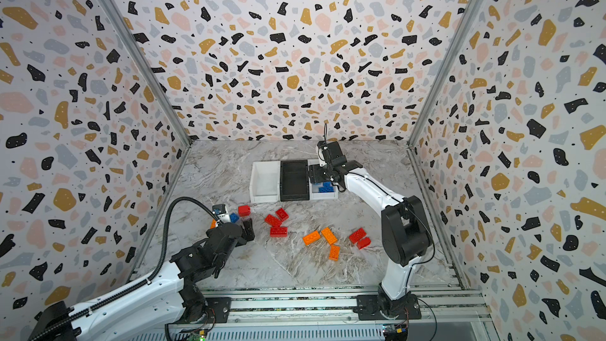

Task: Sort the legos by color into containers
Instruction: 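Move the right gripper back toward the bricks while the left gripper reaches toward the bins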

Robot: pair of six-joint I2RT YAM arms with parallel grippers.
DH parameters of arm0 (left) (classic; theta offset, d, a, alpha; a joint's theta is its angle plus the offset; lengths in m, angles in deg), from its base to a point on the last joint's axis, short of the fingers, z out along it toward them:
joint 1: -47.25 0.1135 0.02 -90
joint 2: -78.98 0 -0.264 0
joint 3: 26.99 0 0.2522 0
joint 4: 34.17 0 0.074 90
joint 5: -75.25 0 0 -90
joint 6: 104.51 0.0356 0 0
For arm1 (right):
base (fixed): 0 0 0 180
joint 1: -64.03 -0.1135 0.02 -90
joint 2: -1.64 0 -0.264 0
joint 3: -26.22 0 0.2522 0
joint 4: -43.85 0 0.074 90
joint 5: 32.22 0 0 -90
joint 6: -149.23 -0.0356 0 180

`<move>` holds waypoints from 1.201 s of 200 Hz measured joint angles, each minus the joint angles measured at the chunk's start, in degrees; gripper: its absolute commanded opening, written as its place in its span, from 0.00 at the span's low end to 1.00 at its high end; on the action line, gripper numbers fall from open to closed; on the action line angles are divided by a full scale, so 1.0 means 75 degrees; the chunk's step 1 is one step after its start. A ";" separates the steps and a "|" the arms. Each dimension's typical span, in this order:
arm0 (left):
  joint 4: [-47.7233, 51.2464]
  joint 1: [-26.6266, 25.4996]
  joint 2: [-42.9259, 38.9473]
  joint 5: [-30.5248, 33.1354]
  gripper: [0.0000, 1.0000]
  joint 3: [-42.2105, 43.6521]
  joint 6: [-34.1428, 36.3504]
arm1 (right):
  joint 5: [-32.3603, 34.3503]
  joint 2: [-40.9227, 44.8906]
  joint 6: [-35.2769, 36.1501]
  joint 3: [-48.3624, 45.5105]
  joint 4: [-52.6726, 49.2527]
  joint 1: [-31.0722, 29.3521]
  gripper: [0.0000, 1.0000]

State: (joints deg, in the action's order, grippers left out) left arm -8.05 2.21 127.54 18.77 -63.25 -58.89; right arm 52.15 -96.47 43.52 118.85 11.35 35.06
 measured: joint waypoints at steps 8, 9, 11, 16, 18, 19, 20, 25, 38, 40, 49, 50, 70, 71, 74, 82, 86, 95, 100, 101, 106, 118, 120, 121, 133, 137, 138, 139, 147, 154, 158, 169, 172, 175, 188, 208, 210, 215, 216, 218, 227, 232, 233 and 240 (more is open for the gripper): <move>0.0009 0.0000 0.0154 -0.0064 0.96 0.0012 -0.0017 | -0.0023 0.0347 -0.0009 -0.0242 0.0029 -0.0119 0.76; 0.0009 0.0000 0.0169 -0.0070 0.95 0.0015 -0.0020 | -0.0032 0.0408 -0.0009 -0.0289 0.0029 -0.0140 0.76; 0.0003 0.0000 0.0219 -0.0090 0.95 0.0020 -0.0029 | -0.0035 0.0507 -0.0009 -0.0361 0.0041 -0.0178 0.76; 0.0006 0.0000 0.0309 -0.0131 0.94 0.0035 -0.0035 | -0.0044 0.0705 -0.0020 -0.0516 0.0052 -0.0254 0.76; 0.0000 0.0000 0.0356 -0.0157 0.94 0.0041 -0.0038 | -0.0052 0.0799 -0.0035 -0.0586 0.0052 -0.0286 0.77; 0.0003 0.0000 0.0370 -0.0160 0.93 0.0041 -0.0038 | -0.0052 0.0831 -0.0038 -0.0609 0.0055 -0.0297 0.77; 0.0003 0.0000 0.0393 -0.0172 0.93 0.0047 -0.0041 | -0.0055 0.0886 -0.0044 -0.0653 0.0064 -0.0321 0.77; 0.0000 0.0003 0.0490 -0.0204 0.91 0.0061 -0.0052 | -0.0067 0.1084 -0.0070 -0.0825 0.0090 -0.0396 0.77; -0.0044 0.0029 0.0743 -0.0280 0.88 0.0090 -0.0052 | -0.0111 0.1527 -0.0128 -0.1265 0.0157 -0.0589 0.77; -0.0058 0.0041 0.0778 -0.0303 0.87 0.0093 -0.0052 | -0.0117 0.1585 -0.0137 -0.1329 0.0163 -0.0615 0.78; -0.0111 0.0085 0.0938 -0.0385 0.86 0.0105 -0.0050 | -0.0152 0.1813 -0.0178 -0.1600 0.0178 -0.0711 0.78; -0.0122 0.0096 0.0970 -0.0396 0.85 0.0108 -0.0047 | -0.0157 0.1845 -0.0187 -0.1638 0.0178 -0.0723 0.78; -0.0283 0.0271 0.1306 -0.0551 0.82 0.0119 -0.0003 | -0.0169 0.2215 -0.0294 -0.2116 0.0178 -0.0787 0.78; -0.0297 0.0289 0.1332 -0.0560 0.82 0.0122 0.0000 | -0.0169 0.2238 -0.0297 -0.2139 0.0175 -0.0787 0.78; -0.0326 0.0318 0.1367 -0.0592 0.82 0.0122 0.0012 | -0.0169 0.2276 -0.0303 -0.2186 0.0175 -0.0787 0.78; -0.0423 0.0411 0.1483 -0.0699 0.81 0.0137 0.0035 | -0.0163 0.2393 -0.0323 -0.2311 0.0172 -0.0790 0.78; -0.0490 0.0458 0.1539 -0.0749 0.79 0.0154 0.0047 | -0.0163 0.2457 -0.0344 -0.2366 0.0166 -0.0790 0.78; -0.0606 0.0571 0.1658 -0.0880 0.75 0.0175 0.0079 | -0.0157 0.2579 -0.0364 -0.2465 0.0160 -0.0790 0.78; -0.0664 0.0615 0.1725 -0.0933 0.74 0.0184 0.0096 | -0.0157 0.2661 -0.0382 -0.2515 0.0157 -0.0790 0.78; -0.0667 0.0624 0.1737 -0.0941 0.73 0.0184 0.0105 | -0.0157 0.2669 -0.0382 -0.2521 0.0157 -0.0790 0.78; -0.0702 0.0659 0.1801 -0.0997 0.72 0.0187 0.0117 | -0.0152 0.2748 -0.0399 -0.2559 0.0154 -0.0790 0.78; -0.0793 0.0717 0.1903 -0.1078 0.71 0.0204 0.0146 | -0.0131 0.2908 -0.0431 -0.2623 0.0154 -0.0790 0.78; -0.0807 0.0729 0.1912 -0.1090 0.71 0.0204 0.0152 | -0.0131 0.2935 -0.0434 -0.2632 0.0154 -0.0790 0.78; -0.0813 0.0734 0.1920 -0.1093 0.71 0.0207 0.0157 | -0.0128 0.2943 -0.0434 -0.2634 0.0154 -0.0790 0.78; -0.0889 0.0752 0.1947 -0.1163 0.71 0.0210 0.0178 | -0.0105 0.3083 -0.0452 -0.2675 0.0154 -0.0790 0.78; -0.0906 0.0755 0.1947 -0.1186 0.71 0.0213 0.0181 | -0.0099 0.3121 -0.0455 -0.2684 0.0157 -0.0790 0.78; -0.0909 0.0755 0.1947 -0.1189 0.71 0.0213 0.0184 | -0.0099 0.3127 -0.0455 -0.2687 0.0157 -0.0790 0.78; -0.0918 0.0758 0.1947 -0.1198 0.71 0.0213 0.0184 | -0.0093 0.3142 -0.0458 -0.2693 0.0157 -0.0790 0.78; -0.0959 0.0766 0.1947 -0.1215 0.71 0.0219 0.0198 | -0.0076 0.3194 -0.0466 -0.2716 0.0160 -0.0790 0.78; -0.1000 0.0781 0.1947 -0.1227 0.71 0.0236 0.0204 | -0.0067 0.3220 -0.0469 -0.2742 0.0160 -0.0790 0.78; -0.1017 0.0784 0.1947 -0.1230 0.71 0.0251 0.0210 | -0.0050 0.3229 -0.0469 -0.2760 0.0160 -0.0790 0.78; -0.1052 0.0796 0.1953 -0.1227 0.71 0.0274 0.0227 | -0.0029 0.3229 -0.0475 -0.2815 0.0157 -0.0790 0.78; -0.1070 0.0799 0.1964 -0.1227 0.71 0.0283 0.0230 | -0.0029 0.3229 -0.0475 -0.2827 0.0157 -0.0790 0.78; -0.1084 0.0801 0.1970 -0.1221 0.71 0.0286 0.0233 | -0.0026 0.3229 -0.0478 -0.2844 0.0157 -0.0790 0.78; -0.1145 0.0807 0.2014 -0.1212 0.72 0.0303 0.0236 | -0.0023 0.3229 -0.0495 -0.2911 0.0149 -0.0790 0.78; -0.1288 0.0825 0.2116 -0.1227 0.71 0.0382 0.0224 | -0.0026 0.3226 -0.0516 -0.2929 0.0125 -0.0804 0.79; -0.1294 0.0831 0.2127 -0.1241 0.70 0.0396 0.0224 | -0.0026 0.3226 -0.0522 -0.2929 0.0125 -0.0807 0.79; -0.1303 0.0831 0.2162 -0.1244 0.70 0.0434 0.0213 | -0.0026 0.3229 -0.0522 -0.2929 0.0125 -0.0816 0.79; -0.1303 0.0831 0.2171 -0.1250 0.70 0.0446 0.0213 | -0.0026 0.3229 -0.0525 -0.2929 0.0125 -0.0822 0.79; -0.1303 0.0831 0.2192 -0.1262 0.69 0.0463 0.0204 | -0.0026 0.3232 -0.0525 -0.2929 0.0122 -0.0825 0.79; -0.1297 0.0831 0.2259 -0.1303 0.69 0.0533 0.0198 | -0.0026 0.3244 -0.0530 -0.2929 0.0111 -0.0848 0.79; -0.1288 0.0831 0.2294 -0.1332 0.69 0.0565 0.0192 | -0.0029 0.3255 -0.0530 -0.2929 0.0099 -0.0857 0.79; -0.1285 0.0831 0.2299 -0.1338 0.69 0.0568 0.0189 | -0.0029 0.3258 -0.0530 -0.2929 0.0099 -0.0860 0.79; -0.1276 0.0831 0.2349 -0.1367 0.68 0.0589 0.0175 | -0.0029 0.3293 -0.0539 -0.2938 0.0093 -0.0868 0.79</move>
State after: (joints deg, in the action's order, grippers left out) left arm -17.62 8.44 145.16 8.52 -58.84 -57.58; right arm 51.93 -71.77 39.48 96.82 12.05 28.55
